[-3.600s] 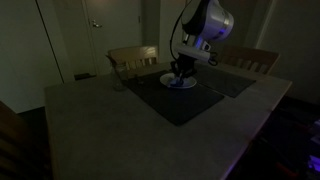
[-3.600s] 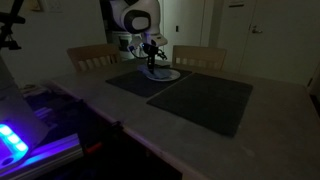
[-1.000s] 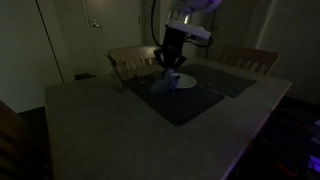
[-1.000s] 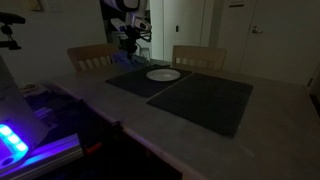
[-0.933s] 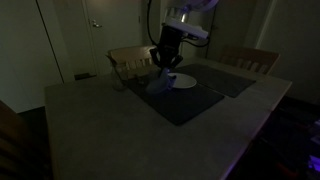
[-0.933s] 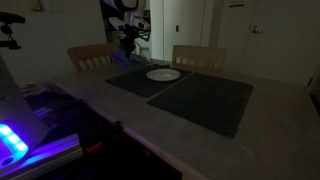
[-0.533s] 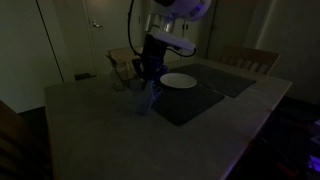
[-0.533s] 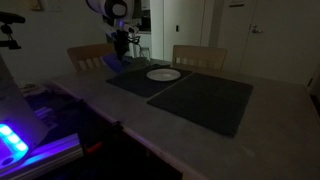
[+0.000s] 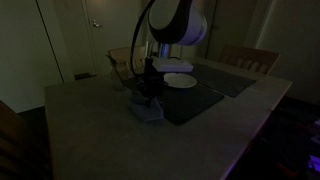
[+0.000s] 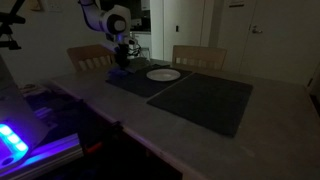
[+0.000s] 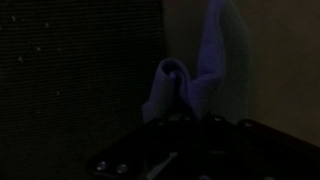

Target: Use the cloth to wipe the plate

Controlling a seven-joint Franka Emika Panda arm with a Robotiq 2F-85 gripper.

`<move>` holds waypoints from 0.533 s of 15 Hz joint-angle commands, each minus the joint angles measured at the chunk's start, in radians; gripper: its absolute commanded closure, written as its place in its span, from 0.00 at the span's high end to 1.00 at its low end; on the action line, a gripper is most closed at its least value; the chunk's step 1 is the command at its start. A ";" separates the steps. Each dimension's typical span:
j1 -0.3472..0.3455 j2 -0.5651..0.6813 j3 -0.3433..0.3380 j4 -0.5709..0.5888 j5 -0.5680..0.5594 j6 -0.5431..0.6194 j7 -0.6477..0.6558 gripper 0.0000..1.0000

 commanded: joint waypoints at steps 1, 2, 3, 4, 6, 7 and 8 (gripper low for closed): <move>0.005 0.022 -0.010 0.012 -0.026 0.009 0.006 0.02; -0.010 0.013 0.004 0.019 -0.015 -0.014 -0.009 0.13; -0.043 -0.003 0.034 0.037 0.025 -0.065 -0.022 0.36; -0.068 -0.035 0.050 0.053 0.046 -0.116 -0.037 0.37; -0.071 -0.083 0.035 0.087 0.039 -0.189 -0.020 0.47; -0.073 -0.096 0.026 0.114 0.029 -0.233 -0.019 0.53; -0.076 -0.099 0.019 0.146 0.028 -0.277 -0.008 0.61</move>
